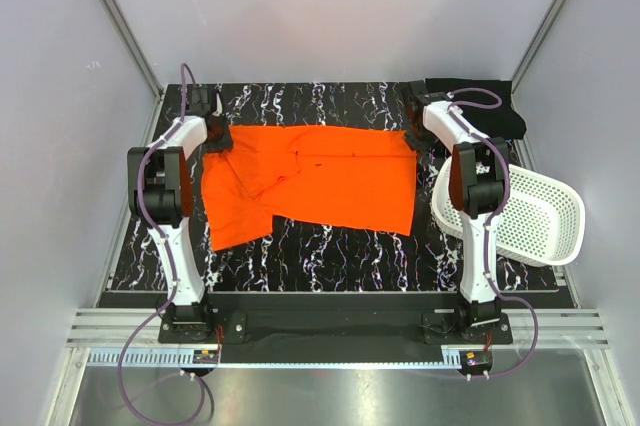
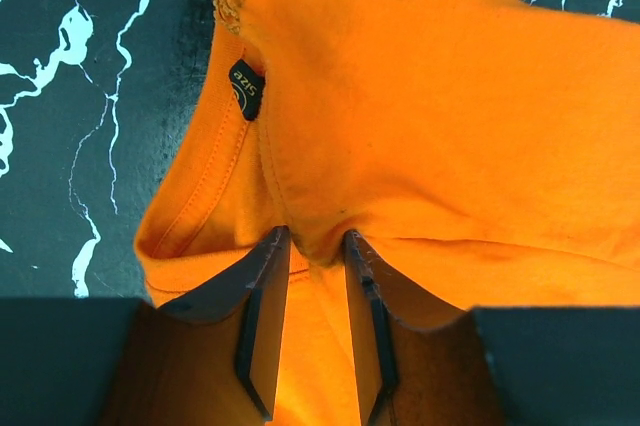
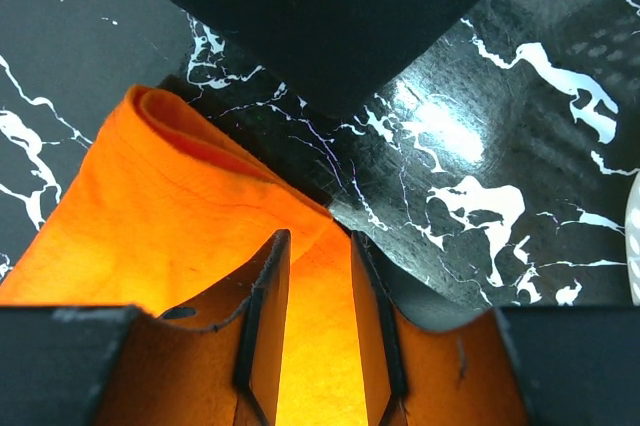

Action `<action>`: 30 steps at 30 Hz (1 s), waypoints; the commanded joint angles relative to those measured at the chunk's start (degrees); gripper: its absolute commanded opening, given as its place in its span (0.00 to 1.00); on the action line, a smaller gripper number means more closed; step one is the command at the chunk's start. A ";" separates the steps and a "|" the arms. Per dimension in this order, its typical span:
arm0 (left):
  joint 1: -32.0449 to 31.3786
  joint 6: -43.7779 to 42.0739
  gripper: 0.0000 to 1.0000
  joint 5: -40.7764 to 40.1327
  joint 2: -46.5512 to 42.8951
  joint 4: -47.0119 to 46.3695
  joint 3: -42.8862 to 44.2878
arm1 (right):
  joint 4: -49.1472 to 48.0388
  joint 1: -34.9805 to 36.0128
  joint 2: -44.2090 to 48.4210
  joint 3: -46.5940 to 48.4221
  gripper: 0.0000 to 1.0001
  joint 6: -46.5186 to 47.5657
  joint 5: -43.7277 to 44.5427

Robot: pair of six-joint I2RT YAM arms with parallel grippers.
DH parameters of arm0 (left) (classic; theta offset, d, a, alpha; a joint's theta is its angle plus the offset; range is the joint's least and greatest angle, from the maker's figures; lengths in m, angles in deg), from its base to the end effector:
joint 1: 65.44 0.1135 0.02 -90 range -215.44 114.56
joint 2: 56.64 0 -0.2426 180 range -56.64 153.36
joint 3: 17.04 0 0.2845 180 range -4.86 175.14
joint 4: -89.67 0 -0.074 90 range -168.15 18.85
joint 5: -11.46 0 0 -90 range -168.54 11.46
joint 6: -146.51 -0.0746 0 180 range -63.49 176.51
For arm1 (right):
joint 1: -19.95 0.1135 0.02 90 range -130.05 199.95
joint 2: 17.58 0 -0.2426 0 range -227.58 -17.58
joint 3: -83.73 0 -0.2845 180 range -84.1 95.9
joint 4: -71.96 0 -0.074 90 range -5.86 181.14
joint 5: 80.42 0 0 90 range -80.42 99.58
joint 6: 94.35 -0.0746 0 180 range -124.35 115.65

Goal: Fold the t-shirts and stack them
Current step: Fold the tshirt

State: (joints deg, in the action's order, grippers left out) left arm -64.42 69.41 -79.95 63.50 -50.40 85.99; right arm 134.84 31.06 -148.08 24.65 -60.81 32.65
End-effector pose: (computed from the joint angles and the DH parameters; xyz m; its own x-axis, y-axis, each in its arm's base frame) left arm 0.4944 0.0106 0.1149 -0.8108 -0.2377 -0.5349 -0.2177 0.9707 -0.1013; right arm 0.4973 0.0679 0.1146 -0.5681 0.6699 -0.4779 0.7459 0.6645 0.0448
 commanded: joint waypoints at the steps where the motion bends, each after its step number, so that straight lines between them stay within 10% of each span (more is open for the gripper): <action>1: 0.21 -0.78 0.33 0.44 0.54 -0.77 2.49 | -0.07 -0.13 -1.34 2.43 0.38 -1.98 1.54; 11: 0.83 -1.13 0.00 0.79 1.68 0.11 4.51 | -0.25 -0.21 -2.22 2.00 0.29 -2.77 2.24; 16: 1.80 -0.87 0.00 0.97 1.16 0.46 4.86 | -0.77 -0.22 -1.52 2.26 0.00 -1.81 2.16; 30: 2.67 -0.34 0.00 0.71 1.06 0.47 6.36 | -1.57 -0.13 3.84 -0.03 0.00 -1.01 -0.04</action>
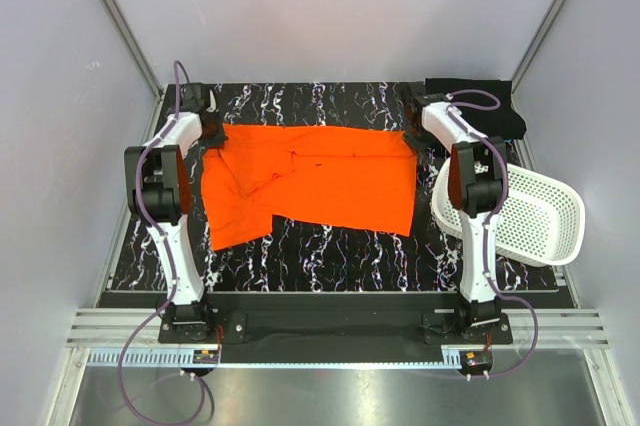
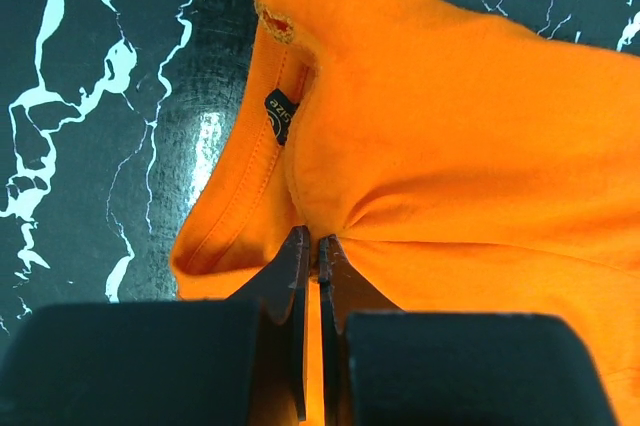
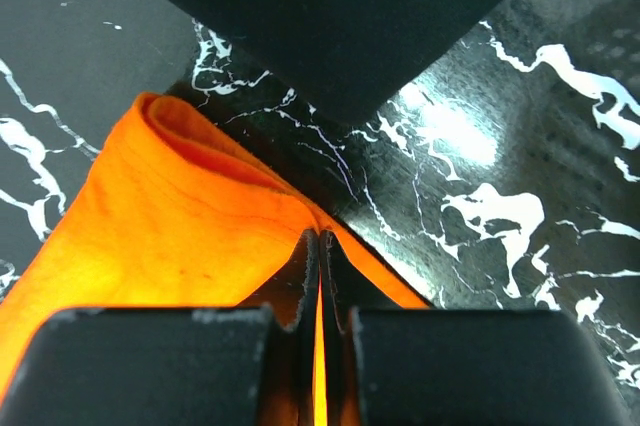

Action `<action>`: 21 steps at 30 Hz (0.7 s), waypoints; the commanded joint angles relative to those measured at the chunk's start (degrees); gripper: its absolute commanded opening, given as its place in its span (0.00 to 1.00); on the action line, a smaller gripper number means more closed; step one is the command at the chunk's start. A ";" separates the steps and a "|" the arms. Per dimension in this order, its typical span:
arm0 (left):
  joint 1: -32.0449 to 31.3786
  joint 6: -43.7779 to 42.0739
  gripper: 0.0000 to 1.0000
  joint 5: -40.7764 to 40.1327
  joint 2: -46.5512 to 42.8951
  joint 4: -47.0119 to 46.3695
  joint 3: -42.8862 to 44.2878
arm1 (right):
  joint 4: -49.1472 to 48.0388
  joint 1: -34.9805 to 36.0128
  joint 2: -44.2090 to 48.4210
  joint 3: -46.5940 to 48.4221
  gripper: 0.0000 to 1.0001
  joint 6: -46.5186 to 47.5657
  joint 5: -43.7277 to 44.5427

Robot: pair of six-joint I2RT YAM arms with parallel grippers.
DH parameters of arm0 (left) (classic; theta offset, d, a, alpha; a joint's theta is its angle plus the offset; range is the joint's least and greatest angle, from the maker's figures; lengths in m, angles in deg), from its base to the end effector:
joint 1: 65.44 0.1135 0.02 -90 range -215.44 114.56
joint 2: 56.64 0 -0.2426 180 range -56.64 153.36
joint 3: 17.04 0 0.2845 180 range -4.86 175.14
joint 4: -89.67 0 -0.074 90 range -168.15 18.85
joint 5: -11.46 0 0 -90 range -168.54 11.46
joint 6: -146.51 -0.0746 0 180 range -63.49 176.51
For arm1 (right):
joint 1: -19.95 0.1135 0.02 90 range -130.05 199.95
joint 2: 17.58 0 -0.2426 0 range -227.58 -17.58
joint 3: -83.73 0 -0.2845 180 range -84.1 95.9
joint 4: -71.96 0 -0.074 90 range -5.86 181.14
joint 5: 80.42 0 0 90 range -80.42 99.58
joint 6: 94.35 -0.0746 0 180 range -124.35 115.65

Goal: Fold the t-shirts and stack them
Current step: Fold the tshirt

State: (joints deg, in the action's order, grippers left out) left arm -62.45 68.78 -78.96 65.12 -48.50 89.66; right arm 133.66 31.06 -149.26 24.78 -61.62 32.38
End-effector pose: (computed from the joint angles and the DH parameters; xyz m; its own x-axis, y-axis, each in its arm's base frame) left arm 0.5029 0.0268 0.1214 -0.8054 -0.2549 -0.5351 -0.2326 0.9663 -0.1101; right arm 0.5004 0.0688 0.1062 -0.5579 0.6808 -0.4747 0.7529 0.6558 0.0557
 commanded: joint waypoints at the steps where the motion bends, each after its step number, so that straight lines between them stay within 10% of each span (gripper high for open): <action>1: 0.79 0.30 0.00 -0.36 -0.12 -1.44 2.86 | -0.39 -0.13 5.20 -0.25 0.00 -0.12 0.39; 21: 2.47 0.82 0.00 -0.89 2.52 -0.82 4.44 | -9.67 -1.01 11.08 -13.86 0.00 -3.98 -9.62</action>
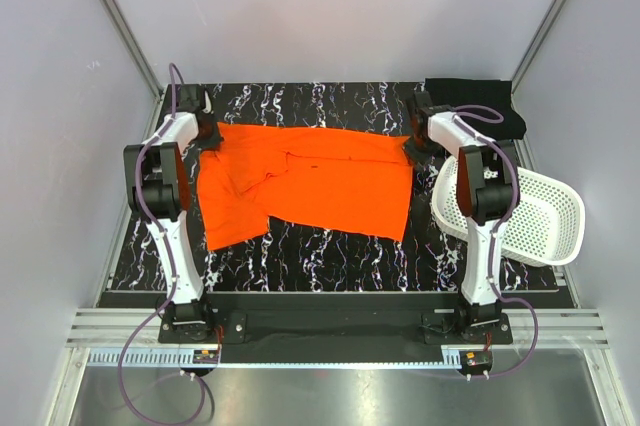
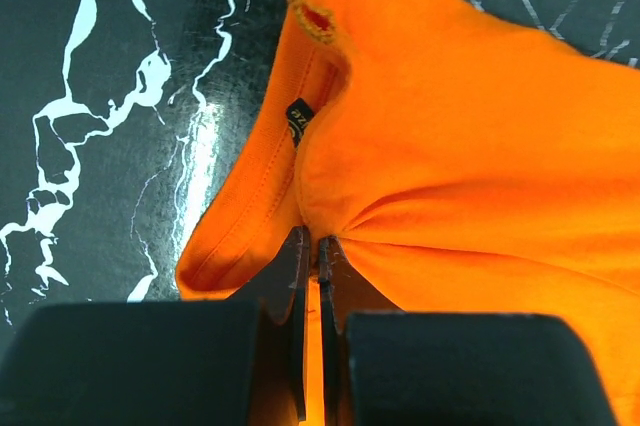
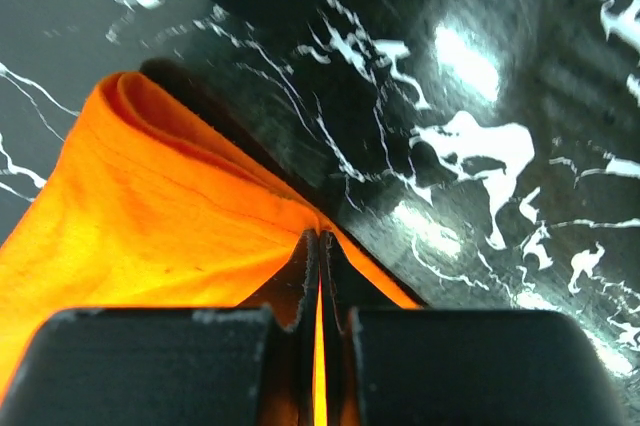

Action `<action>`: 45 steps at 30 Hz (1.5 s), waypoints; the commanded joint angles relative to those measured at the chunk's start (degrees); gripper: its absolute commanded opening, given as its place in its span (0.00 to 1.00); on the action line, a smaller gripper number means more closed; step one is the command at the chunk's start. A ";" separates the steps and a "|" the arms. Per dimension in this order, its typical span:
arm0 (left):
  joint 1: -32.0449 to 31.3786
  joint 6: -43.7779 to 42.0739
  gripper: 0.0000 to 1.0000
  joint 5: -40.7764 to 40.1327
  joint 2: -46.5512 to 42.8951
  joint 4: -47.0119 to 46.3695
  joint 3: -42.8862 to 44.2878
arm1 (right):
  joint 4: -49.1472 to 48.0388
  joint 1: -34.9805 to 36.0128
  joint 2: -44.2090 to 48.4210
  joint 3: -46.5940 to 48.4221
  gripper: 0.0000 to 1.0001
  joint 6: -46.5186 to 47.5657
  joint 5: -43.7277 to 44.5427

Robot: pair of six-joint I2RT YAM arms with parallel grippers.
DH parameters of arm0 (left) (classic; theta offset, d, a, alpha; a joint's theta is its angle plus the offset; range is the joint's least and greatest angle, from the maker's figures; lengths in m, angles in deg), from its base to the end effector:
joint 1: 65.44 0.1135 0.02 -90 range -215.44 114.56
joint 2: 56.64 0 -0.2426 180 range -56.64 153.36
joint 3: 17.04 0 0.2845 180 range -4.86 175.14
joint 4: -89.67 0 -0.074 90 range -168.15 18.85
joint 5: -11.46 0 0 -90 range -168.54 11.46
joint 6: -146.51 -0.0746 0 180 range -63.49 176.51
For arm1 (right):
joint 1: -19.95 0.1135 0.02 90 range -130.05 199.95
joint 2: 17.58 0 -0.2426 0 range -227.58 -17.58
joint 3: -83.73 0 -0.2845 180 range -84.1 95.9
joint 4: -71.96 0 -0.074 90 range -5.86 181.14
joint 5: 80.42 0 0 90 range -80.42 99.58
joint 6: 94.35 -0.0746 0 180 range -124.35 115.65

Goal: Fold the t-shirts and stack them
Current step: Fold the tshirt

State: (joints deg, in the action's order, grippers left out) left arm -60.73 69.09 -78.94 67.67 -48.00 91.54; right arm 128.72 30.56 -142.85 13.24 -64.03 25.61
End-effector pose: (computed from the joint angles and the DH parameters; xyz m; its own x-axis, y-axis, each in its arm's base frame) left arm 0.5074 0.0423 0.1107 -0.8067 -0.2850 -0.5176 -0.2679 0.9572 -0.1094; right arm 0.4733 0.0677 0.0953 -0.5557 0.7400 -0.3790 0.7611 0.6362 0.1263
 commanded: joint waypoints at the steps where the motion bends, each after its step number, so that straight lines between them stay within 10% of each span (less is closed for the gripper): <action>1: 0.74 0.52 0.00 -1.09 -0.03 -1.32 2.48 | -5.63 -0.59 5.12 -3.03 0.00 -1.49 -5.02; 20: 2.94 3.15 0.00 -0.74 0.84 -0.88 4.50 | -10.91 -2.26 5.05 -11.12 0.04 -5.27 -11.10; 29: 2.76 0.87 0.37 3.82 -4.25 -0.44 6.25 | -13.20 -2.26 11.18 -8.57 0.32 7.63 -13.30; 45: 2.67 1.40 0.38 8.58 5.23 -0.27 14.16 | -17.33 -2.35 0.03 2.41 0.31 17.67 -26.84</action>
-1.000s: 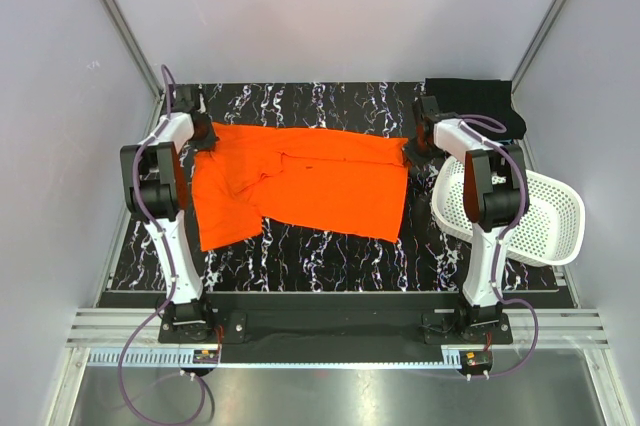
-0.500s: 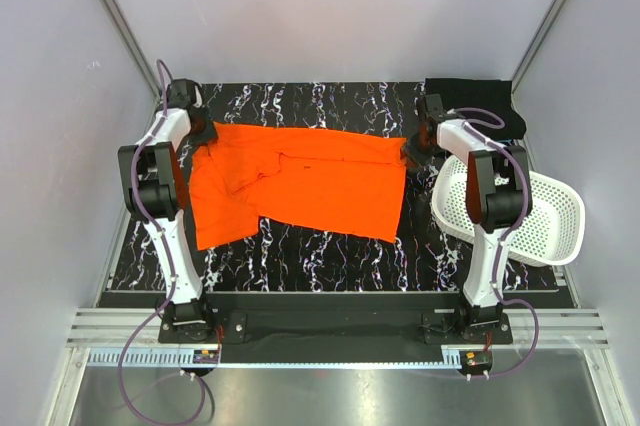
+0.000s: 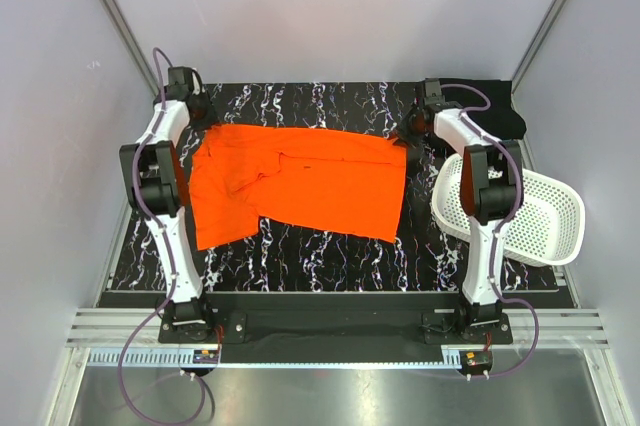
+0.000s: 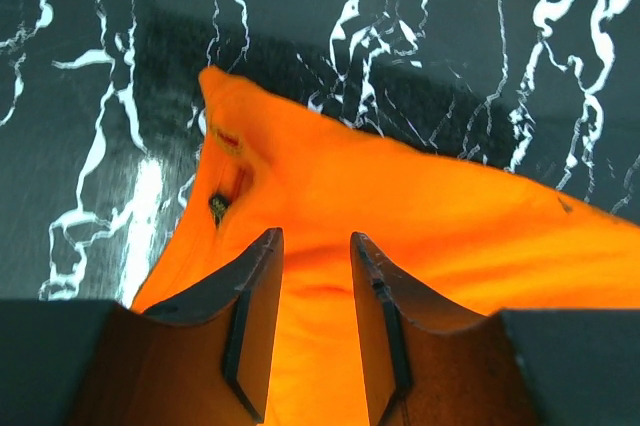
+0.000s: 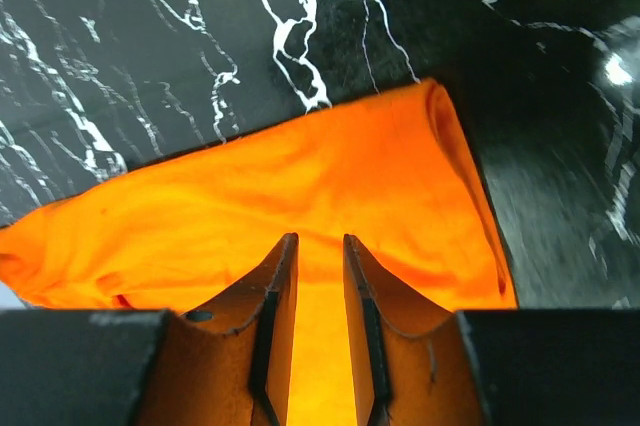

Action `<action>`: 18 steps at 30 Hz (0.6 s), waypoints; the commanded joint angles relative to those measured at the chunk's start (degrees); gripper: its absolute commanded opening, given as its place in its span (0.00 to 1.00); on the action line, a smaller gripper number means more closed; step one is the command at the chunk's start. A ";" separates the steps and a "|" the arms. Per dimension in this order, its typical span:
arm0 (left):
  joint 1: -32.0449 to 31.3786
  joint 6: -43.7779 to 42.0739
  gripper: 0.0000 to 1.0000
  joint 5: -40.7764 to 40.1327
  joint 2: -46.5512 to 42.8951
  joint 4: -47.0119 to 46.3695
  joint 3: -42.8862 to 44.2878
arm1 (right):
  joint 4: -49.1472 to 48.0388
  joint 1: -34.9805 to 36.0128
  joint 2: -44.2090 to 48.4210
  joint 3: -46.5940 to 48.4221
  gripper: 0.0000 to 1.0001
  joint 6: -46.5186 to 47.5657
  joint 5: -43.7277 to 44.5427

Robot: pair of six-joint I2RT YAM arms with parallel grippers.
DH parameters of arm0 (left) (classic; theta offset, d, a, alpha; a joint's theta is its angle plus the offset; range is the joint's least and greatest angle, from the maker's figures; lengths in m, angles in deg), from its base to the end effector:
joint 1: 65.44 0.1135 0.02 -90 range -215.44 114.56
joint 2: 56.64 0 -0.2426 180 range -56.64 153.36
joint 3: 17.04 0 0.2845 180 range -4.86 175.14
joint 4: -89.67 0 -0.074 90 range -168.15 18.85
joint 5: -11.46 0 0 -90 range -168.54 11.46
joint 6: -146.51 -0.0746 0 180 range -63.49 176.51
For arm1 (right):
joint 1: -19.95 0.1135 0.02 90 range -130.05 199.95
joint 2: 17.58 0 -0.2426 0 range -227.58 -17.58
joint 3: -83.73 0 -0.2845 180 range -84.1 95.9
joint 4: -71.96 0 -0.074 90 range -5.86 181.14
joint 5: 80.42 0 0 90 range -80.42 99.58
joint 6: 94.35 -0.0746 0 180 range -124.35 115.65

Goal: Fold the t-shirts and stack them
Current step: Fold the tshirt

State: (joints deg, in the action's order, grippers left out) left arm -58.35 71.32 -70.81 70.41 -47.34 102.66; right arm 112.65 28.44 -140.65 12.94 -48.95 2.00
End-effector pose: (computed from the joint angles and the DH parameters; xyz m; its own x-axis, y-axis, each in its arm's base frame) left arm 0.5398 0.0570 0.1568 -0.7291 -0.3459 -0.5906 -0.2312 0.9366 -0.2632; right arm 0.5073 0.0857 0.1281 -0.7296 0.5948 -0.3375 0.4076 0.7745 0.4838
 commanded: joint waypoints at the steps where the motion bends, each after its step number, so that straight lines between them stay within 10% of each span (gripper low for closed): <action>1: 0.29 -0.92 0.40 0.01 3.20 -0.92 4.09 | -1.27 -0.23 -2.70 2.98 0.31 2.67 -2.89; 18: 1.08 -0.84 0.45 -5.88 17.18 0.92 17.37 | -0.56 -1.55 -10.08 5.26 0.31 4.25 12.67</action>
State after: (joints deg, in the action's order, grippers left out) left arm -58.21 70.05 -73.08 85.71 -46.60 117.83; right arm 111.41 28.05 -147.64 16.04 -47.26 7.90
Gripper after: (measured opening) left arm 0.447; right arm 0.303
